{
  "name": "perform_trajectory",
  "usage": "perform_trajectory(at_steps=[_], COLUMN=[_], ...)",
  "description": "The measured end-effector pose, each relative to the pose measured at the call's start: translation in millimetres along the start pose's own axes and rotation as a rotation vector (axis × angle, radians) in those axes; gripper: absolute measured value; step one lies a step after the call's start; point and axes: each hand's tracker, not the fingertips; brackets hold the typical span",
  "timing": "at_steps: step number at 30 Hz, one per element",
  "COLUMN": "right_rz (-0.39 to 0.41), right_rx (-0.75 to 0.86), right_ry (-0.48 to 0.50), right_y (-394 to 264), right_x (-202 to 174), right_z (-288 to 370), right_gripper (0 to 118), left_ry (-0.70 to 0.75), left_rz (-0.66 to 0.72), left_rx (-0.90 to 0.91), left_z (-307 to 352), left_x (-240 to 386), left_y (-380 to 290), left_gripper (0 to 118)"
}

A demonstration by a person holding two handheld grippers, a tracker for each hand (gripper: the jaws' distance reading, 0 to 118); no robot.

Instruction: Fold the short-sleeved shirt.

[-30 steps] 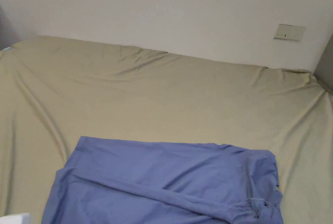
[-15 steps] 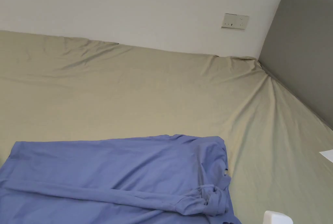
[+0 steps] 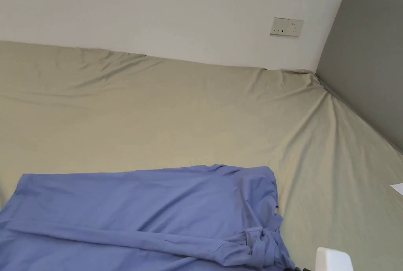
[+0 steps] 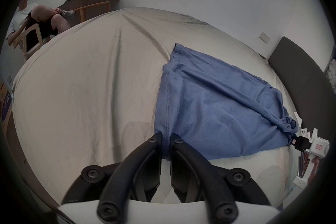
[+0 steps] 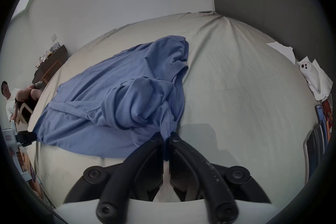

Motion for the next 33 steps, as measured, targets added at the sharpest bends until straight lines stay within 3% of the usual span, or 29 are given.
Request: perform_trajectory(at_steps=[6, 11, 18, 26, 30, 33], right_rz=[0.054, -0.081, -0.136, -0.114, -0.021, -0.14], right_rx=[0.042, -0.037, -0.135, -0.173, -0.17, -0.144], right_ry=[-0.021, 0.024, -0.047, -0.093, -0.255, -0.163], right_y=[-4.1, -37.9, -101.6, -130.0, -136.9, -137.6], right_x=[5.7, 19.8, 23.5, 17.2, 19.8, 29.8], right_z=[64.2, 104.9, 125.6, 141.4, 141.1, 146.0], right_gripper=[6, 6, 6, 6, 6, 7], left_ry=[0.009, 0.011, 0.049, 0.078, 0.1, 0.104], left_rz=[-0.077, -0.1, -0.072, -0.033, -0.063, -0.057], left_rx=[0.067, 0.074, -0.023, -0.053, -0.063, -0.072], left_z=[41.5, 66.8, 75.9, 75.5, 68.0, 64.9], left_x=[-5.0, -11.8, -26.3, -36.6, -32.4, -32.8], left_y=[6.2, -23.6, -91.0, -112.6, -113.5, -116.4], left_gripper=[8, 8, 8, 8, 8, 11])
